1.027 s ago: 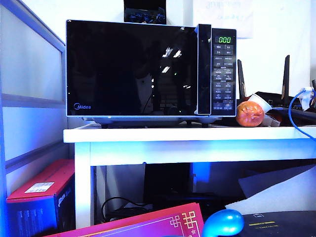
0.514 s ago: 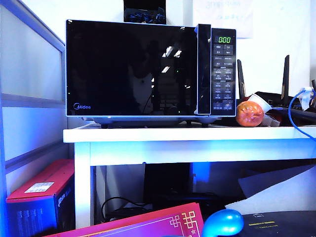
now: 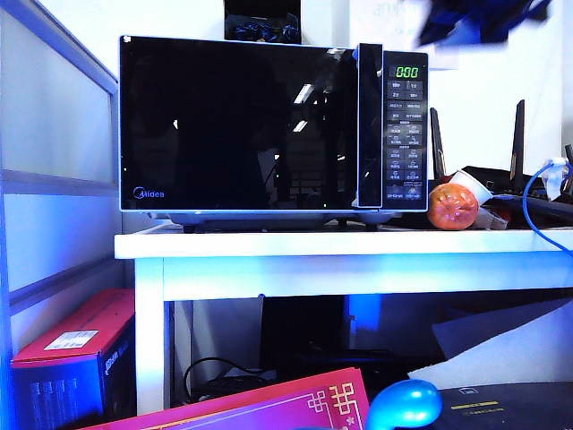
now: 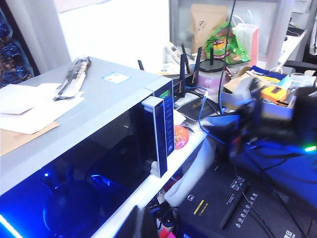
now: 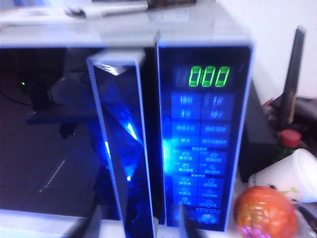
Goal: Open the microwave door, place the orange inside the microwave, then close the microwave door.
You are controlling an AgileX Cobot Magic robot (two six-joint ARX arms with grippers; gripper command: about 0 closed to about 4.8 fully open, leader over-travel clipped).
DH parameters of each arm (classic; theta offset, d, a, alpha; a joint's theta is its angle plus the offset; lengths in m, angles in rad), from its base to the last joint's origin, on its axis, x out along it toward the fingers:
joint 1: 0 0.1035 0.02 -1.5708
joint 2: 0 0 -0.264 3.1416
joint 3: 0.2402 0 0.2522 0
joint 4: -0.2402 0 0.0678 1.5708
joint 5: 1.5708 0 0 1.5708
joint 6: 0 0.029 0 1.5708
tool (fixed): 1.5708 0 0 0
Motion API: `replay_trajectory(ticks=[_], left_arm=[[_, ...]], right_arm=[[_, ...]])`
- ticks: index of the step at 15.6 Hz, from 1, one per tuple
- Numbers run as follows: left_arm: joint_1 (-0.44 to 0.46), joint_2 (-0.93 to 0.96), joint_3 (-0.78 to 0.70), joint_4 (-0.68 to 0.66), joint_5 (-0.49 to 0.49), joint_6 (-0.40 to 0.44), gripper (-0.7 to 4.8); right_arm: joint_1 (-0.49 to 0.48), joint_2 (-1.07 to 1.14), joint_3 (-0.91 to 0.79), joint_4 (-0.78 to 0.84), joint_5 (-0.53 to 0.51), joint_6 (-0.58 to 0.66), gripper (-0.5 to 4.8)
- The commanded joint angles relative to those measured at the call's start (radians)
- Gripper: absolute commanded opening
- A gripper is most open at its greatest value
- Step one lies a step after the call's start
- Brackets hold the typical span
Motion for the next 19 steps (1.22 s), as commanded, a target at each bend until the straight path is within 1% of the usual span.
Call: replay_trajectory(ticks=[1, 2, 5, 8, 9, 11, 12, 15, 19], left_arm=[[0.000, -0.002, 0.005, 0.013, 0.006, -0.007, -0.05], [0.000, -0.002, 0.005, 0.014, 0.006, -0.007, -0.05], [0.000, 0.014, 0.004, 0.022, 0.003, -0.007, -0.05], [0.000, 0.026, 0.004, 0.022, 0.002, -0.007, -0.05], [0.000, 0.030, 0.004, 0.033, -0.015, -0.008, -0.05], [0.000, 0.054, 0.004, 0.102, -0.167, -0.008, -0.05], [0.000, 0.078, 0.004, 0.148, -0.208, -0.008, -0.05], [0.000, 0.191, 0.004, 0.275, -0.208, 0.008, -0.05], [0.000, 0.293, 0.005, 0.314, -0.189, 0.028, -0.05]], right_arm=[[0.001, 0.103, 0.005, 0.191, -0.003, 0.001, 3.15], [0.001, 0.135, 0.005, 0.240, -0.003, 0.001, 3.82], [0.002, 0.239, 0.016, 0.369, -0.002, 0.001, 3.82], [0.013, 0.307, 0.078, 0.370, 0.001, 0.001, 3.79], [0.014, 0.327, 0.102, 0.369, 0.000, 0.001, 3.77], [0.026, 0.363, 0.146, 0.369, 0.009, 0.000, 3.77], [0.028, 0.364, 0.148, 0.373, 0.026, -0.004, 3.77], [0.029, 0.372, 0.150, 0.407, 0.031, -0.004, 3.77], [0.037, 0.401, 0.174, 0.421, 0.035, -0.004, 3.77]])
